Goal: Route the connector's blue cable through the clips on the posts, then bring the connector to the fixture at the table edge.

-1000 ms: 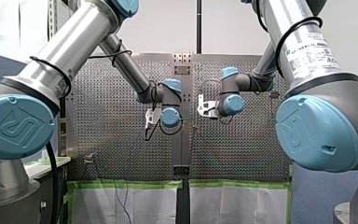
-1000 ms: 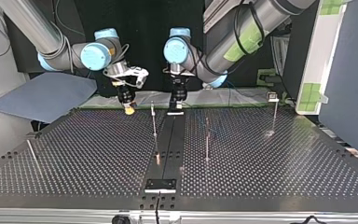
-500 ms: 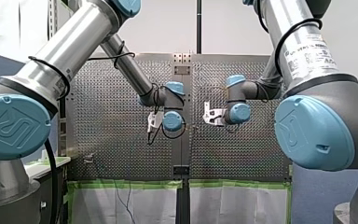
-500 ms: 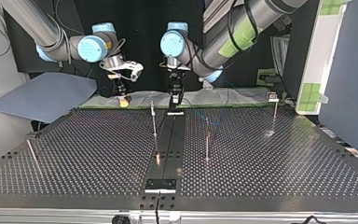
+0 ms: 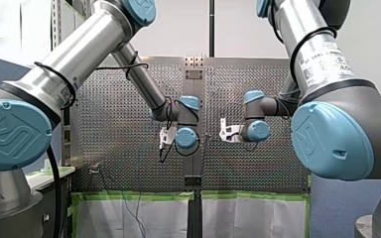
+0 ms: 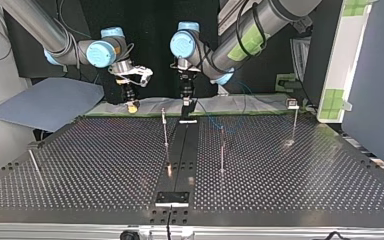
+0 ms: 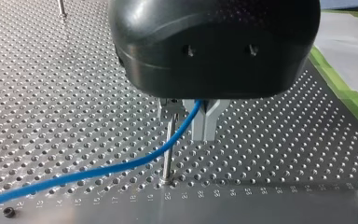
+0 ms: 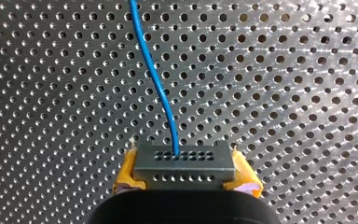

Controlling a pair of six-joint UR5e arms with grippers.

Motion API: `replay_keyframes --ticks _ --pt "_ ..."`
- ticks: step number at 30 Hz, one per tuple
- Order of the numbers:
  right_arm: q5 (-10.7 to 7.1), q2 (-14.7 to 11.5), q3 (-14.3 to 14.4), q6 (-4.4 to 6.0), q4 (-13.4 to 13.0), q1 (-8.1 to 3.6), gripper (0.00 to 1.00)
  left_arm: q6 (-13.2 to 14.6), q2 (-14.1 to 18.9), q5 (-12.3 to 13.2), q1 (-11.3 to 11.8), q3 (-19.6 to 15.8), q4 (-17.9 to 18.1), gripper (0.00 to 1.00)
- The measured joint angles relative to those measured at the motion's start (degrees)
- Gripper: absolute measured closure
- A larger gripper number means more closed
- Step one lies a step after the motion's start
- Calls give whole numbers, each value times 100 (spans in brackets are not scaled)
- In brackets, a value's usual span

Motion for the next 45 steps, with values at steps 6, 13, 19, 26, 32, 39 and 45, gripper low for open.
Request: replay_keyframes --ticks 6,13,19,26,32,39,45 --pt "-116 136 -1 -4 -171 -64 100 -3 -17 7 18 6 90 100" --pt "-189 247 -1 3 -336 -171 100 2 -20 31 58 7 180 100" --pt "-306 273 -1 34 -477 -311 100 4 -23 41 94 7 190 100" --pt "-527 291 -1 47 -574 -489 100 -1 -80 89 102 45 175 100" --pt "-672 298 -1 66 -609 -578 100 -92 -286 105 71 231 163 100" --pt "-767 311 -2 165 -696 -673 100 -162 -373 151 88 453 108 100" --pt "-860 336 -3 313 -809 -753 100 -221 -494 274 120 530 99 100"
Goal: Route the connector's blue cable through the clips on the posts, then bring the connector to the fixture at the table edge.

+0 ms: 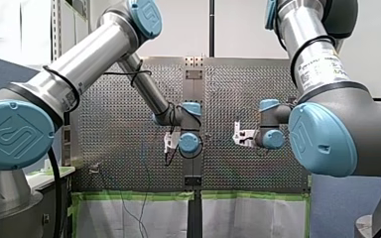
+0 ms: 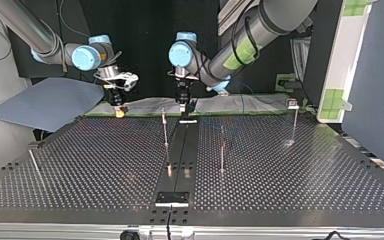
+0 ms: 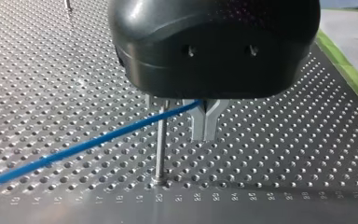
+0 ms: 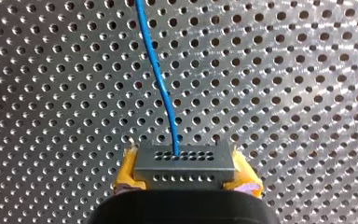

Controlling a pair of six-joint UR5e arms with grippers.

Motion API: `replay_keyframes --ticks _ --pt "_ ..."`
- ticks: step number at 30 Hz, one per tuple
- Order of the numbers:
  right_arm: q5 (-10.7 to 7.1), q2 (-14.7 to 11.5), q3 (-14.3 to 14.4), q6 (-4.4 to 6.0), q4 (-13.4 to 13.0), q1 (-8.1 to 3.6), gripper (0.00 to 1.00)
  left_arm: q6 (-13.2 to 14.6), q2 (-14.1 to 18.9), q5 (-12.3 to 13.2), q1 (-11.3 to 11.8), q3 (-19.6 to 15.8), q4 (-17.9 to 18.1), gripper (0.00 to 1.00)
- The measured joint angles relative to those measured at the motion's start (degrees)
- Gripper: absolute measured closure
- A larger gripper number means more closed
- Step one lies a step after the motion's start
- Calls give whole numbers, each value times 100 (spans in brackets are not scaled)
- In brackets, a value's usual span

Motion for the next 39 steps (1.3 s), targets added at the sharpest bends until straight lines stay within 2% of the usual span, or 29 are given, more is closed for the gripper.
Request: replay_keyframes --ticks 4,12,39 --pt "-14 7 0 34 -35 -42 100 -30 -20 24 19 35 3 100" --pt "-18 16 -6 37 -51 -102 100 -38 -22 41 77 96 4 100" --pt "-66 34 -253 42 66 -112 100 -21 -36 94 224 358 -127 100"
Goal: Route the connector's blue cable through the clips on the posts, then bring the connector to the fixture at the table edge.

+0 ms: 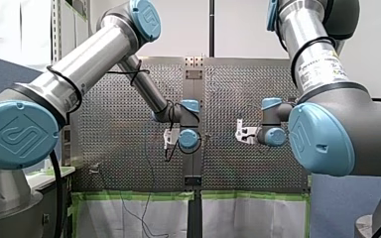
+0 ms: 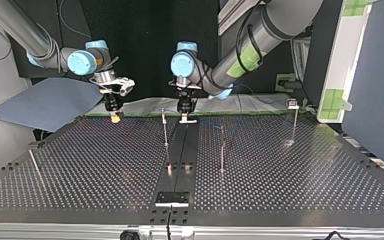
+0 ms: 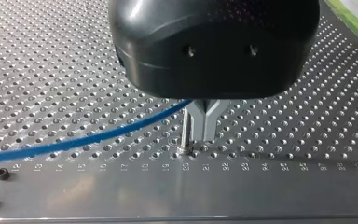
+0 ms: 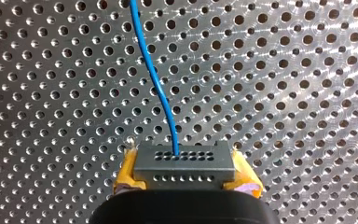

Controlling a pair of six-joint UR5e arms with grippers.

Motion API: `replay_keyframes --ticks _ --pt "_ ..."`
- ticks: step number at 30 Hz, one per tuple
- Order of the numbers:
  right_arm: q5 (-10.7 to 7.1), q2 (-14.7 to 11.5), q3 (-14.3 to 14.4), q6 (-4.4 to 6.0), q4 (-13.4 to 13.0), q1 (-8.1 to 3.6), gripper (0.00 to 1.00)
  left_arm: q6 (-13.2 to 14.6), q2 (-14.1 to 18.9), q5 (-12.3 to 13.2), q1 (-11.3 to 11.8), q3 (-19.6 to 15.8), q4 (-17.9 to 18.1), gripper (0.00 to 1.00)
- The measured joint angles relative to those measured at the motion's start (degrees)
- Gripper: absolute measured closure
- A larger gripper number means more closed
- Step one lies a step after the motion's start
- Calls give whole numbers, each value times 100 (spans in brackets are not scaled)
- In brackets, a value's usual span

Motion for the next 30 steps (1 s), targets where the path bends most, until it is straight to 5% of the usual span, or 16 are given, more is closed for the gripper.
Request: replay_keyframes --ticks 30 --pt "16 23 -37 -2 -10 -26 100 -7 -303 115 82 416 -256 100"
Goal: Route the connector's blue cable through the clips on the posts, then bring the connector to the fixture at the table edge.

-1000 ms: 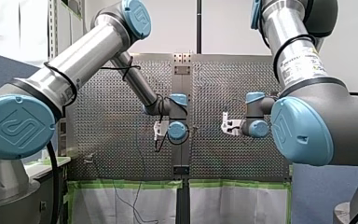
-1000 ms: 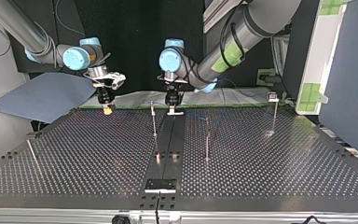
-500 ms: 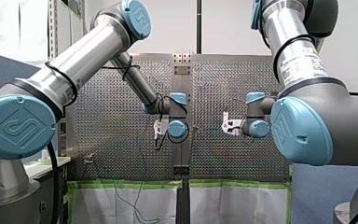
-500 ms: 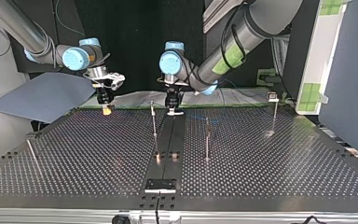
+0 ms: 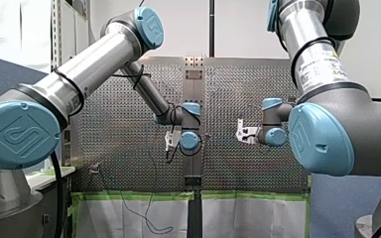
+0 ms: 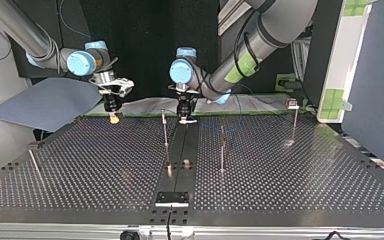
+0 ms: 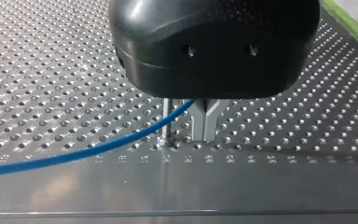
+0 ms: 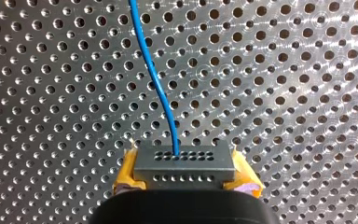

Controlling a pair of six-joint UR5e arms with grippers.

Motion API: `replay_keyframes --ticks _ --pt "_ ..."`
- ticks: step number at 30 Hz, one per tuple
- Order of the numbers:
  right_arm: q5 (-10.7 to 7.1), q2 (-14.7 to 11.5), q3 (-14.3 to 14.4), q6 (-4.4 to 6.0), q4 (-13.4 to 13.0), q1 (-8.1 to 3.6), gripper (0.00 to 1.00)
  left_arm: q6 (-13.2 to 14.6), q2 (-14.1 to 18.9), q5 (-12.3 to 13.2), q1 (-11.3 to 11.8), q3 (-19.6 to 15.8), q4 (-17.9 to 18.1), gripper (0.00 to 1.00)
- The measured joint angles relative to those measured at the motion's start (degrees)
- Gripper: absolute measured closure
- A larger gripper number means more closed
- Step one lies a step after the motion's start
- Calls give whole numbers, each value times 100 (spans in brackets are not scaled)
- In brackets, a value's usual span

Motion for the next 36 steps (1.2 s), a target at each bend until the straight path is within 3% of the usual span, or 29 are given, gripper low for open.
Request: replay_keyframes --ticks 19,30,31,32,33,35,36 --pt "41 30 -238 3 119 -39 100 0 -10 8 175 358 -166 100" --pt "41 51 -281 2 135 -73 100 30 -176 2 193 508 -326 100" --pt "41 53 -282 1 135 -75 100 31 -179 4 193 522 -329 89" --pt "39 54 -284 -1 135 -77 100 32 -180 5 193 533 -332 69" --pt "37 54 -285 -2 135 -77 100 32 -180 6 194 542 -335 69" --pt "35 55 -285 -4 136 -79 100 35 -181 8 195 556 -335 42" --pt "33 55 -286 -5 136 -78 100 37 -181 7 195 559 -335 42"
